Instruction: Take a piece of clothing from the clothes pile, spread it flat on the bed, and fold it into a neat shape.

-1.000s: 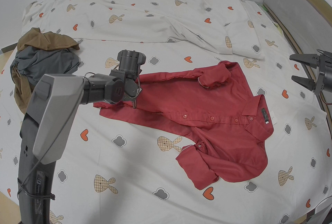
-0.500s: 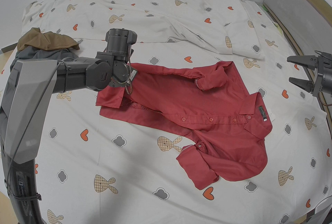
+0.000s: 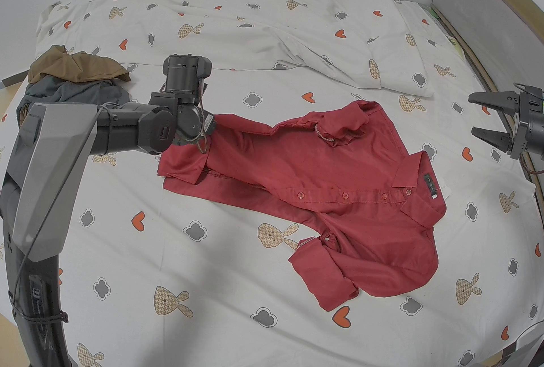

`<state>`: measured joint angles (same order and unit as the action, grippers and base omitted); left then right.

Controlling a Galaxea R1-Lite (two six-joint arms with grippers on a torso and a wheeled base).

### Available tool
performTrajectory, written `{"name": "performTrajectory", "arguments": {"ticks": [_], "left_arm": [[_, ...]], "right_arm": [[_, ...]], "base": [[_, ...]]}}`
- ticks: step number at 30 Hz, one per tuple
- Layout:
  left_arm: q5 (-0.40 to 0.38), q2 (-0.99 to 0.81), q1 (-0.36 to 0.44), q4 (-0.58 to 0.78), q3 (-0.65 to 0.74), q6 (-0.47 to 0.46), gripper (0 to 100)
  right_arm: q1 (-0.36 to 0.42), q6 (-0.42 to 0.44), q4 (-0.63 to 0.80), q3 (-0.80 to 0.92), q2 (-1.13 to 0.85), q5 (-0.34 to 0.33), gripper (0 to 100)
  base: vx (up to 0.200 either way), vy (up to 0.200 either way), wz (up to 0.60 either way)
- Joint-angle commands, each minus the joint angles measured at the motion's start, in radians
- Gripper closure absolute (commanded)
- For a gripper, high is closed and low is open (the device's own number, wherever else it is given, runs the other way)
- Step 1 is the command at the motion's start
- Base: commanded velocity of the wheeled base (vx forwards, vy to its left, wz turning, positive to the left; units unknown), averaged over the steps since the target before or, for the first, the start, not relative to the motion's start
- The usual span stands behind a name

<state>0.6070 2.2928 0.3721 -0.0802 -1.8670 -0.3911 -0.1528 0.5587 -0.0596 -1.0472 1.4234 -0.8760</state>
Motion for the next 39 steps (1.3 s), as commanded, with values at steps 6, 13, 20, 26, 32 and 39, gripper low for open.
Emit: {"name": "performTrajectory", "arguments": {"ticks": [6, 13, 20, 26, 32, 39], "left_arm": [[-0.092, -0.154, -0.099, -0.136, 0.287, 0.005, 0], [-0.197, -0.202, -0.133, -0.122, 0.364, 0.089, 0], [-0.392, -0.19, -0.194, 0.022, 0.293, 0.224, 0], [-0.569, -0.171, -0.203, 0.214, 0.186, 0.34, 0], [-0.719, -0.118, -0.234, 0.278, 0.104, 0.429, 0], [-0.739, -0.05, -0.251, 0.404, -0.06, 0.482, 0]], "right_arm": [[0.021, 0.0, 0.0, 0.012, -0.001, 0.0, 0], [0.027, -0.002, 0.0, 0.015, -0.001, 0.0, 0], [0.029, -0.002, 0.0, 0.015, 0.0, 0.0, 0], [0.036, -0.002, 0.0, 0.016, 0.002, -0.001, 0], [0.036, -0.002, 0.0, 0.016, 0.006, -0.001, 0], [0.041, -0.002, 0.0, 0.016, 0.008, -0.001, 0]], "base": [[0.0, 0.0, 0.0], [0.0, 0.0, 0.0], [0.0, 0.0, 0.0], [0.0, 0.0, 0.0], [0.0, 0.0, 0.0], [0.0, 0.0, 0.0]]}}
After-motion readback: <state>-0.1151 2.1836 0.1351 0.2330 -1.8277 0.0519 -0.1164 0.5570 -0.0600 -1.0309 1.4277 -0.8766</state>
